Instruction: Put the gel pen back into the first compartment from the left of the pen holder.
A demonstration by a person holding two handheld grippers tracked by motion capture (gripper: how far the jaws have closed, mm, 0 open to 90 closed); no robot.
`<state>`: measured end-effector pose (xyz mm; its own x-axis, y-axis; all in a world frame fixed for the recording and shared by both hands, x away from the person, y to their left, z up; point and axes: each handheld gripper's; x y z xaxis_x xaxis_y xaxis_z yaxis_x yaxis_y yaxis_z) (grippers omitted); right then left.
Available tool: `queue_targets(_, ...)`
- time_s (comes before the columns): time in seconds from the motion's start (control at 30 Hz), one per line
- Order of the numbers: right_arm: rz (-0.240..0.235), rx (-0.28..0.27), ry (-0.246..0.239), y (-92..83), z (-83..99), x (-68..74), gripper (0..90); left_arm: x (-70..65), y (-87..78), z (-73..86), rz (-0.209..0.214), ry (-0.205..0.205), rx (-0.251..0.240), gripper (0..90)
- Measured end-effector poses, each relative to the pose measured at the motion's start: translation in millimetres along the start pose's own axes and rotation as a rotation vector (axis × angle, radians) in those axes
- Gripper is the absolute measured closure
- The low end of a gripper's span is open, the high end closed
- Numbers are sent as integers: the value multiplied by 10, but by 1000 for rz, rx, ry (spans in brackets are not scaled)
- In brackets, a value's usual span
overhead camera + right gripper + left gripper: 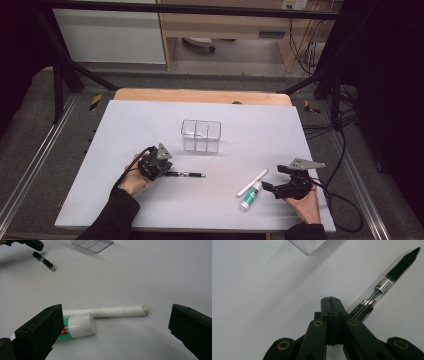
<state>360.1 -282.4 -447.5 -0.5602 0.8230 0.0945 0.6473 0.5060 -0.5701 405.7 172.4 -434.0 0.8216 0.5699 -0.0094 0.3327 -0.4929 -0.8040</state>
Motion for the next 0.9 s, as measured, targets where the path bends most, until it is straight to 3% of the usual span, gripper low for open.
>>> queue_targets(0.3,2,2,-5,4,2,0,4,7,20,12,22,-10,25,890)
queue_targets(0.9,3,3,-3,1,0,0,4,-133,-65,118,79,0,35,890)
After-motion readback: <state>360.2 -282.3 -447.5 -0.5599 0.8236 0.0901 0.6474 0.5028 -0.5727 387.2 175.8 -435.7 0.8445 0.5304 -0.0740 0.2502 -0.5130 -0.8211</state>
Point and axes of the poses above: each handheld gripper's, and its own axes: y roughly forward along the jaws, z roughly out of its underside, x roughly to its left, and after that the axes turned 11 degrees about z, right-handed
